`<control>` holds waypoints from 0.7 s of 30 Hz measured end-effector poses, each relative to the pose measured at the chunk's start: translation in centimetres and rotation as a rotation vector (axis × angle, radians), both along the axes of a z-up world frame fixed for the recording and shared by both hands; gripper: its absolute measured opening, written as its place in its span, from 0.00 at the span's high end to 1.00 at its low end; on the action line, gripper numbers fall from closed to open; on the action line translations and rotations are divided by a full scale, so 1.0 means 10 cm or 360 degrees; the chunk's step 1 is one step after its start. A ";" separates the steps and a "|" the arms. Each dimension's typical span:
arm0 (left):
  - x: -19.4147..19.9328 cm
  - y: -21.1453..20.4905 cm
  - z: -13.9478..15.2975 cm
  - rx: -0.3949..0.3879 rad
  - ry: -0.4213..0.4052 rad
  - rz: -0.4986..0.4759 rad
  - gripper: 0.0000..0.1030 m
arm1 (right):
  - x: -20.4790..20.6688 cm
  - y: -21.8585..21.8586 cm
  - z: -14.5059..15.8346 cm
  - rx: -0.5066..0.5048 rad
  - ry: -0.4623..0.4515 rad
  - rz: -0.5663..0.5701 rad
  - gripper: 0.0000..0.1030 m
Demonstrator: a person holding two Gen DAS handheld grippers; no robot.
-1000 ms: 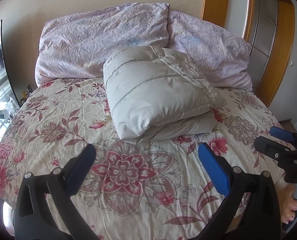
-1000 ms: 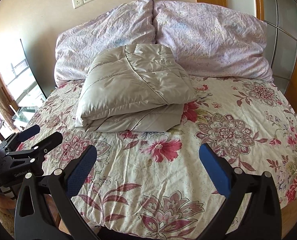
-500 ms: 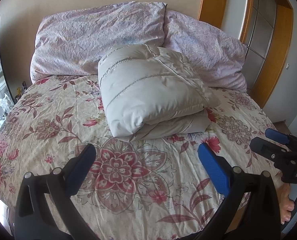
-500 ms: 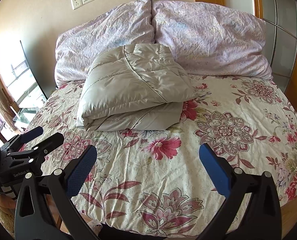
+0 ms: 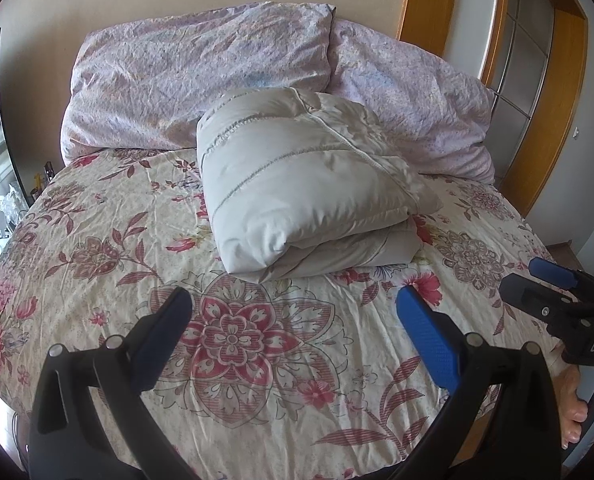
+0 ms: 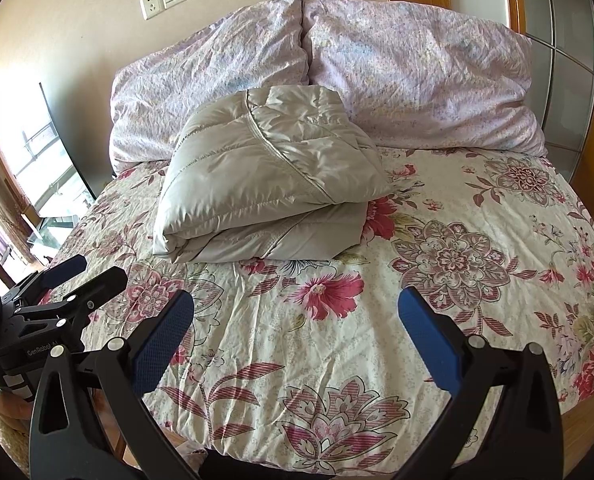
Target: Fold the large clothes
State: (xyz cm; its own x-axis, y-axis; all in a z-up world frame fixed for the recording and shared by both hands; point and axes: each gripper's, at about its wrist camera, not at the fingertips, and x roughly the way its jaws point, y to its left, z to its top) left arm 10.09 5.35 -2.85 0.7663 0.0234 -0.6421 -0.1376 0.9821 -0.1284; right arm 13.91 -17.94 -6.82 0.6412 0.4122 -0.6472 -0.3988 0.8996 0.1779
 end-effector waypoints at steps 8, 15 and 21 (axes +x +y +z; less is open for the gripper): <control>0.00 0.02 -0.01 -0.0006 0.0005 0.0001 0.02 | 0.01 0.00 -0.01 0.0003 0.0005 -0.0002 0.01; 0.01 0.03 -0.02 -0.0009 0.0007 0.0003 0.02 | 0.01 -0.01 -0.01 0.0003 0.0007 -0.0002 0.01; 0.01 0.03 -0.02 -0.0010 0.0006 0.0003 0.02 | 0.02 -0.02 -0.02 0.0009 0.0007 -0.0011 0.01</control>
